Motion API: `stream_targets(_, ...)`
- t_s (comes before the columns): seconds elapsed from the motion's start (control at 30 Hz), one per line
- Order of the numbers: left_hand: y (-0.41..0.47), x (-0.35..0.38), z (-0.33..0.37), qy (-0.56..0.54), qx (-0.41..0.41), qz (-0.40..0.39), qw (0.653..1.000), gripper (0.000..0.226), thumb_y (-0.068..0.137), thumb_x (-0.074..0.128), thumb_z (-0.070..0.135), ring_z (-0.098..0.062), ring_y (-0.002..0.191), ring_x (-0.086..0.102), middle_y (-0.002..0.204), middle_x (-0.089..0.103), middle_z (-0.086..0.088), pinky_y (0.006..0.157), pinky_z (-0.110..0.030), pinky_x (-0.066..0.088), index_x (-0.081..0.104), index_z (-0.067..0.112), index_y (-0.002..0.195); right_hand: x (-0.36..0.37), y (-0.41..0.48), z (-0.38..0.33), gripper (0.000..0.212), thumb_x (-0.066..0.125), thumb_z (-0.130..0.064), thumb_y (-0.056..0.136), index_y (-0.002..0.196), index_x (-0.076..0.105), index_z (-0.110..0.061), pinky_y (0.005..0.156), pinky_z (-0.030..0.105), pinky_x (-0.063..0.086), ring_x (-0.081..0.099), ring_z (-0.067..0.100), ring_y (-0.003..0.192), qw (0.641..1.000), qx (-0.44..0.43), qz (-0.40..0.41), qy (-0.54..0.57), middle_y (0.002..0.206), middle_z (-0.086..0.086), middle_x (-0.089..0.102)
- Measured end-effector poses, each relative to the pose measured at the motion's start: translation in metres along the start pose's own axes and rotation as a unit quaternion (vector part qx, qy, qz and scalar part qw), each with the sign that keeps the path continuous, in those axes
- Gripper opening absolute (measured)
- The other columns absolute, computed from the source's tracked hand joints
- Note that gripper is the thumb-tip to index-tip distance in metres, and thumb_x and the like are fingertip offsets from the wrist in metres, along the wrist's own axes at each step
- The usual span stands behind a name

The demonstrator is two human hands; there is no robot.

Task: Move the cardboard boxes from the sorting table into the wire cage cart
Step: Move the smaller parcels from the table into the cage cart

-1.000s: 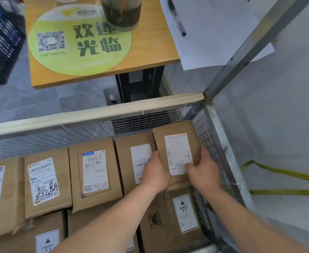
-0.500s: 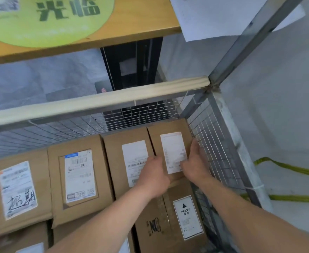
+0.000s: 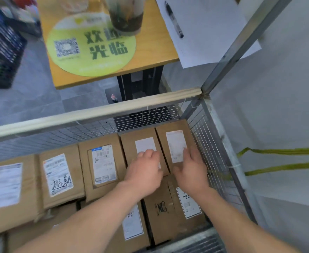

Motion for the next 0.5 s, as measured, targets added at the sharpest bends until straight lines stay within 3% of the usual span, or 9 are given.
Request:
stream_targets(0.13,-0.046,-0.053,0.000,0.061,0.025,0.013,0.998,0.064,0.094,0.056,0.039,-0.023,0.136,0.037,0.150,0.041,0.000,0.111,-0.043,0.035,0.034,0.020,0.151,-0.032,-0.062,-0.036,0.076,0.052,-0.039,0.100,0.160,0.015,-0.010,0.124,0.047,0.019,0.010,0.028,0.155,1.000,-0.006,-0.008,0.002,0.168,0.012,0.011)
stream_targets(0.3,-0.112,-0.119,0.019,0.106,0.070,0.035,0.991,0.064,0.093,0.056,0.048,-0.023,0.137,0.036,0.149,0.042,0.001,0.109,-0.043,0.035,0.037,0.020,0.146,-0.091,-0.143,-0.082,0.067,0.053,-0.041,0.097,0.153,0.027,-0.014,0.114,0.044,0.034,0.028,0.023,0.147,0.999,-0.020,0.043,-0.011,0.160,0.004,0.032)
stream_targets(0.4,-0.148,-0.152,0.044,0.119,0.115,0.048,0.985,0.069,0.091,0.056,0.052,-0.021,0.140,0.033,0.152,0.038,0.002,0.110,-0.043,0.034,0.034,0.021,0.149,-0.122,-0.185,-0.098,0.054,0.051,-0.041,0.096,0.142,0.035,-0.019,0.102,0.043,0.039,0.038,0.021,0.137,0.997,-0.020,0.072,-0.020,0.144,-0.004,0.045)
stream_targets(0.5,-0.178,-0.177,0.076,0.139,0.166,0.067,0.974,0.070,0.090,0.054,0.055,-0.020,0.140,0.033,0.153,0.037,0.003,0.111,-0.043,0.036,0.035,0.020,0.148,-0.148,-0.221,-0.098,0.056,0.049,-0.041,0.096,0.145,0.034,-0.019,0.102,0.043,0.039,0.039,0.021,0.136,0.996,0.006,0.089,-0.011,0.145,-0.003,0.045)
Point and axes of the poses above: each hand's wrist, its own y-axis towards the middle knuckle, its own x-axis out of the palm, z = x × y, the point moved 10 cm from there along y, towards the middle knuckle
